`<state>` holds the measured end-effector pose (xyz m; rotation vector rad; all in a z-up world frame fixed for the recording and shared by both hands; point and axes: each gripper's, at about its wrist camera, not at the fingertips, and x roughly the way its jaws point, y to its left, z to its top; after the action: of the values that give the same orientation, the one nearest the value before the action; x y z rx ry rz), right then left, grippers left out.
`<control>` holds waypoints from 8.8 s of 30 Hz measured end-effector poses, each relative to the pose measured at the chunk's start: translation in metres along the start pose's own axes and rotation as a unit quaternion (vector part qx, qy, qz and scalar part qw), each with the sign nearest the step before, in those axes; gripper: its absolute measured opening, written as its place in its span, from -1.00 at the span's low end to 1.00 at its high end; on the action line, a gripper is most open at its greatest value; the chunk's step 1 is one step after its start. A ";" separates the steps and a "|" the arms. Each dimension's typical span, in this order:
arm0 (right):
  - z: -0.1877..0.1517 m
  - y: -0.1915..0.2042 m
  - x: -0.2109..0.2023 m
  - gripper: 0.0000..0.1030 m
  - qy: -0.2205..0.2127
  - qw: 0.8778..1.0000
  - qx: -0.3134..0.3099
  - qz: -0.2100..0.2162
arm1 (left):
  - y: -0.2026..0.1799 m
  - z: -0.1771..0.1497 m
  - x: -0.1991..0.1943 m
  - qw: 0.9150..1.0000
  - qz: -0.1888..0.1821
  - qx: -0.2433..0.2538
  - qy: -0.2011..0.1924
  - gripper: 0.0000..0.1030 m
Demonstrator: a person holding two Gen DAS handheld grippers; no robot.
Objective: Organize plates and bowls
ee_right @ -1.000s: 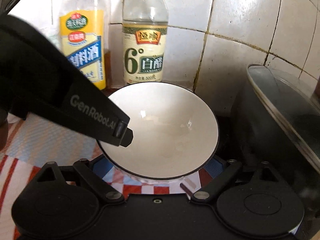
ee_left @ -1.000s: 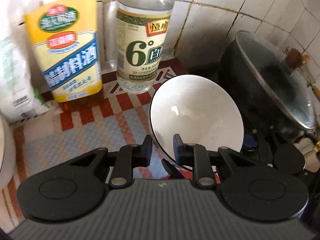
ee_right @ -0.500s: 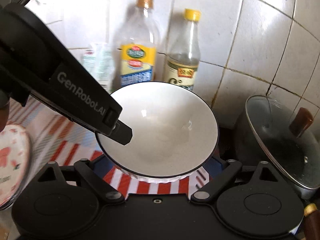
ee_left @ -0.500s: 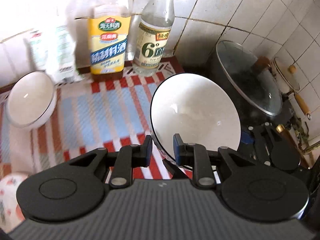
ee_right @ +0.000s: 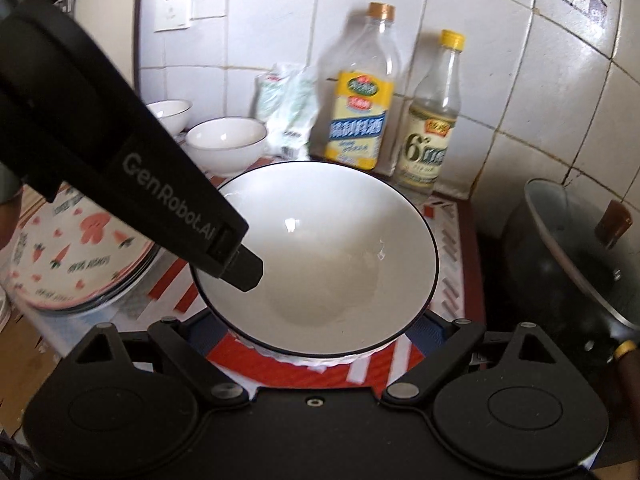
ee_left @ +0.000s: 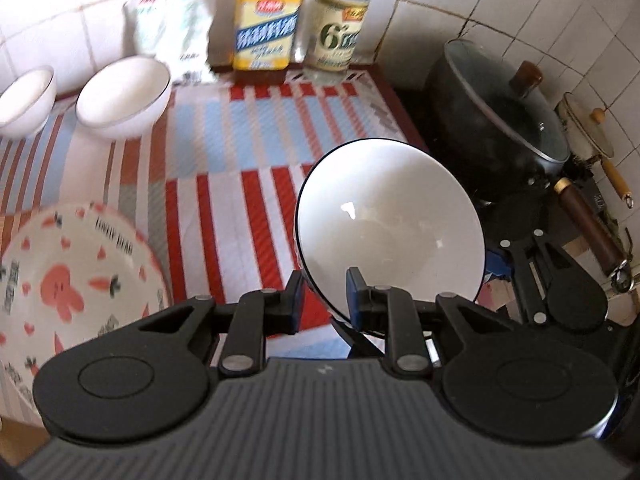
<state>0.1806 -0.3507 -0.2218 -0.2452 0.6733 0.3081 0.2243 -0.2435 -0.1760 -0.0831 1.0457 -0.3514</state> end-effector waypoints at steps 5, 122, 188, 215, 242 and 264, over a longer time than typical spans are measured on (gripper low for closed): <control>-0.012 0.014 0.014 0.86 0.006 0.999 -0.029 0.016 | 0.015 -0.014 0.015 1.000 0.011 -0.024 0.013 -0.61; 0.165 0.053 0.253 -0.60 0.165 0.949 0.260 0.068 | 0.267 0.158 0.098 0.997 0.039 -0.058 -0.029 -0.69; 0.032 -0.013 0.020 -0.59 0.127 0.948 0.291 0.000 | 0.054 0.007 0.025 0.997 0.000 0.045 0.061 -0.74; 0.018 -0.018 0.036 -0.49 0.133 0.955 0.264 0.005 | 0.042 0.012 0.038 0.993 0.056 0.075 0.067 -0.68; 0.093 0.031 -0.067 -0.30 0.030 0.982 0.085 0.166 | 0.100 -0.023 -0.146 0.989 0.096 -0.050 -0.101 -0.63; 0.222 0.145 0.084 0.14 -0.011 0.970 0.172 0.174 | 0.319 0.047 -0.104 0.978 0.146 -0.053 -0.142 -0.40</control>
<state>0.3176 -0.1286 -0.1259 0.2108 0.7357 0.5224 0.2955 0.0862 -0.1404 -0.0717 0.7779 -0.0138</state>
